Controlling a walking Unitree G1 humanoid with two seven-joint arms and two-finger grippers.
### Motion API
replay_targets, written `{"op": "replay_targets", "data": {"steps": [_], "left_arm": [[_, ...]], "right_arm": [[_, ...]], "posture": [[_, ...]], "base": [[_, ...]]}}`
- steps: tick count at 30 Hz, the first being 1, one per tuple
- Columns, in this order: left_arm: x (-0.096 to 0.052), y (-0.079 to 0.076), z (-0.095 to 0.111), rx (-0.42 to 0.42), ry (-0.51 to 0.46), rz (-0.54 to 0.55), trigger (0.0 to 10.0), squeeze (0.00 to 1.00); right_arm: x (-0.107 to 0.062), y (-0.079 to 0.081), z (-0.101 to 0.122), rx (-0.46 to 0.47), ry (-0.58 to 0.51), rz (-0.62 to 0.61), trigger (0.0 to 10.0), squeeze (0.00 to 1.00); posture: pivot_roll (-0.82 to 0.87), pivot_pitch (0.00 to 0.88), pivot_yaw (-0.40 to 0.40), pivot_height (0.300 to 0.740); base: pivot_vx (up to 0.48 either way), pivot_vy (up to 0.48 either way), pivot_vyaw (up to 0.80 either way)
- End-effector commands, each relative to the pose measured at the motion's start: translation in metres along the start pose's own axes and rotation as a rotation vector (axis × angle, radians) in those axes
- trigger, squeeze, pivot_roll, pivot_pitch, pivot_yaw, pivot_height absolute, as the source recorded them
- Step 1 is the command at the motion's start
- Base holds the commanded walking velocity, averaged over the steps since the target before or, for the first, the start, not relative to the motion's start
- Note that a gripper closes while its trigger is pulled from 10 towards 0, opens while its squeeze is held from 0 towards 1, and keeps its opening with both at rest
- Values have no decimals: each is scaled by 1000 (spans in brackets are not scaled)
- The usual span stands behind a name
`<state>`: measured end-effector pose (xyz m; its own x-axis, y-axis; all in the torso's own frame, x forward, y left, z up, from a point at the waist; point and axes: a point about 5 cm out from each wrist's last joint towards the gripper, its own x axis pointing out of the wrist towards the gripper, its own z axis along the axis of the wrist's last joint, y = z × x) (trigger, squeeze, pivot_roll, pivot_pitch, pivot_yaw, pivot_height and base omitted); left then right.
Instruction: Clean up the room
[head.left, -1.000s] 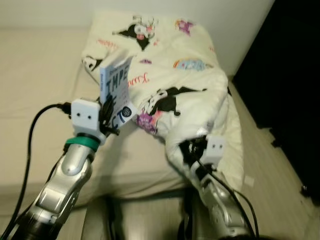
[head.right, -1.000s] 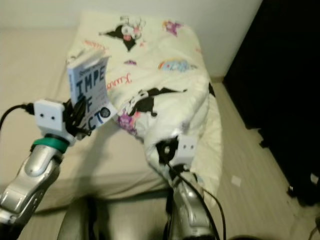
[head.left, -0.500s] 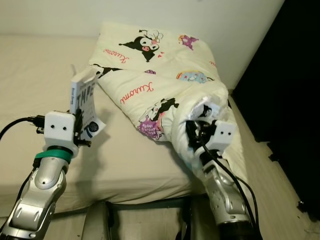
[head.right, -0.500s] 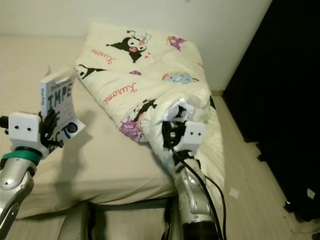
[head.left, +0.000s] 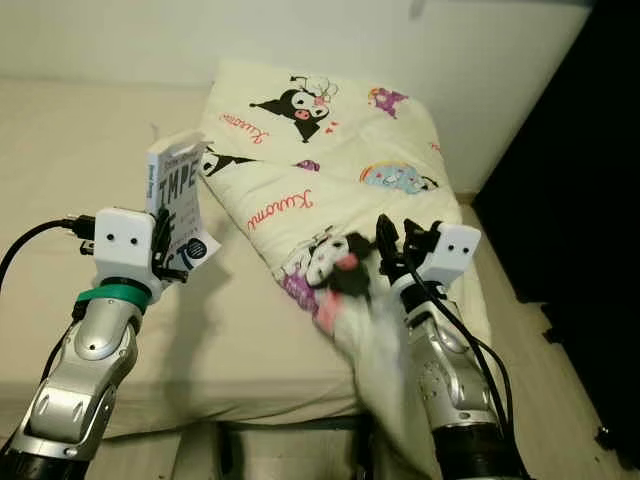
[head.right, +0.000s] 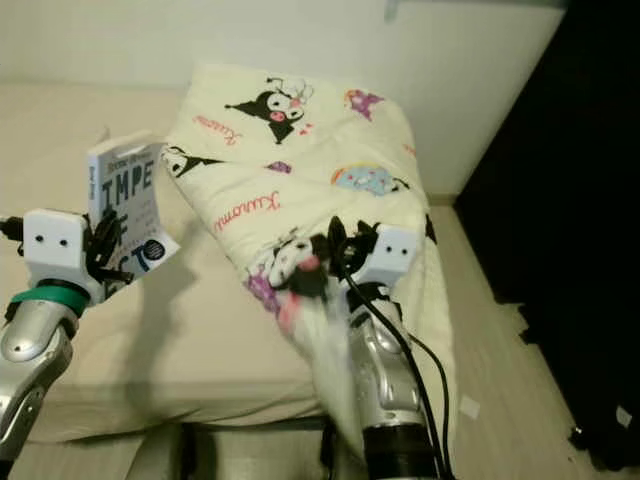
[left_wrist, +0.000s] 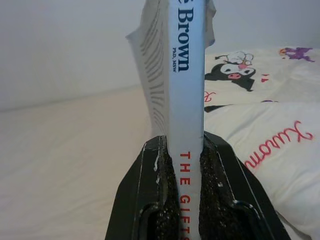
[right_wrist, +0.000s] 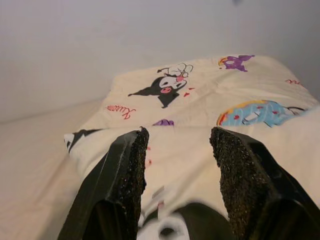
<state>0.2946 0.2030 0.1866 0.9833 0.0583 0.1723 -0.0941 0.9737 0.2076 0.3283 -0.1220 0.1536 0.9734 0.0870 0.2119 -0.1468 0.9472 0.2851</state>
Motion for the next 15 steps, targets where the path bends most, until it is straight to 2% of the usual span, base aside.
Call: {"op": "replay_targets", "data": {"steps": [1, 15], "left_arm": [[2, 0, 7, 12, -29, 0, 10000, 0], [-1, 1, 2, 17, -4, 6, 10000, 0]], "right_arm": [[-1, -5, -3, -2, 5, -25, 10000, 0], [0, -9, -8, -2, 22, -47, 10000, 0]], "posture": [[133, 0, 4, 672], [149, 0, 4, 732]], "base": [[0, 0, 0], [0, 0, 0]]}}
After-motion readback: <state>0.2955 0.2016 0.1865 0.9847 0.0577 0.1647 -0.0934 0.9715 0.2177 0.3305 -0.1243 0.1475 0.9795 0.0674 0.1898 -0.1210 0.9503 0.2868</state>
